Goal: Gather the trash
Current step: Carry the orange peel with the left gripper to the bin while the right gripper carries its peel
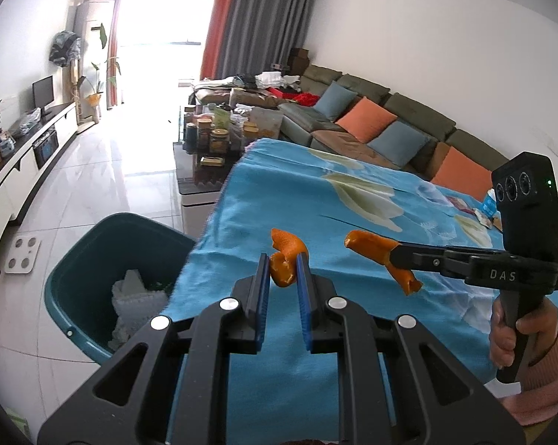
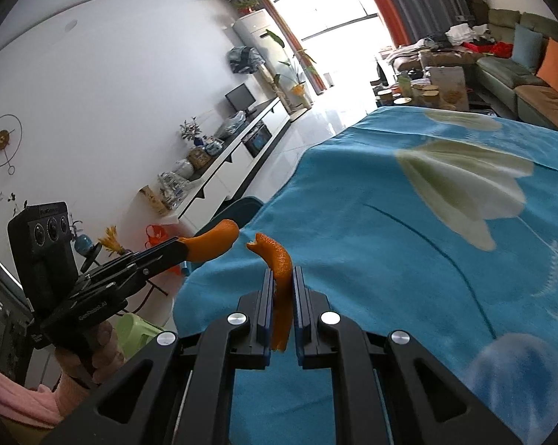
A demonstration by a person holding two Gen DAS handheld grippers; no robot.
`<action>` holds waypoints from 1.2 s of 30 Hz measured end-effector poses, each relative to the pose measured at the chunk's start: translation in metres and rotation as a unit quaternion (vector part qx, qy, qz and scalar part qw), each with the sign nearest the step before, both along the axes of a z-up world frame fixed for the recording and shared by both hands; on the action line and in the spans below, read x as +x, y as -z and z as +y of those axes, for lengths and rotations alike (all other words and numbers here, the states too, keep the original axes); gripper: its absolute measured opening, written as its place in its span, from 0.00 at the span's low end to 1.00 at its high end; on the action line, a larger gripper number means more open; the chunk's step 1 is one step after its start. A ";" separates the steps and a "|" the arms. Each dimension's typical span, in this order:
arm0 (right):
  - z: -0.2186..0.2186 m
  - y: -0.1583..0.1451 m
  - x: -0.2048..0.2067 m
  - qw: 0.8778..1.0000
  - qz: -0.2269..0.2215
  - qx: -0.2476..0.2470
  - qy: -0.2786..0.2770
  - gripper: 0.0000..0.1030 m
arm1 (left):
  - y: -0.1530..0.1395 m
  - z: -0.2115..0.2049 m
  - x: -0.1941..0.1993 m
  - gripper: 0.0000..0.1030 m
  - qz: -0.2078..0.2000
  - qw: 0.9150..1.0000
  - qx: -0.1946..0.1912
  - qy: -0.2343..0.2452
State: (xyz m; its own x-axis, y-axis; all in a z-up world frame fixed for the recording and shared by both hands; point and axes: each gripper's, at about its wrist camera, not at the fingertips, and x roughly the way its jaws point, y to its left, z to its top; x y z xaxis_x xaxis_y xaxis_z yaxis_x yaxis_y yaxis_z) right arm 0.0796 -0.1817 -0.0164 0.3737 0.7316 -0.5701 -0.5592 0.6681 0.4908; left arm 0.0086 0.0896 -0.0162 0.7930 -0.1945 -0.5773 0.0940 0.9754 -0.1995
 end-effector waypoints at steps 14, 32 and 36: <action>0.043 -0.005 0.011 0.999 -0.007 -0.004 -0.043 0.08 | -0.003 0.031 -0.014 0.14 -0.003 0.999 0.004 -0.037; 0.104 -0.008 0.020 0.996 -0.008 -0.006 -0.094 0.08 | 0.002 0.073 -0.015 0.14 0.003 0.996 0.009 -0.093; 0.116 -0.008 0.024 0.995 -0.005 -0.005 -0.102 0.08 | 0.005 0.081 -0.013 0.14 0.007 0.994 0.015 -0.105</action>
State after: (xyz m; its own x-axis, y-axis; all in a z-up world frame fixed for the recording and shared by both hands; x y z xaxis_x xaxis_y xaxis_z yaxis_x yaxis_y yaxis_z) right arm 0.1037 -0.0653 -0.0085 0.2242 0.7871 -0.5746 -0.6890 0.5450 0.4777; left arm -0.0040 0.1706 -0.0211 0.8066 -0.0081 -0.5910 -0.1152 0.9786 -0.1707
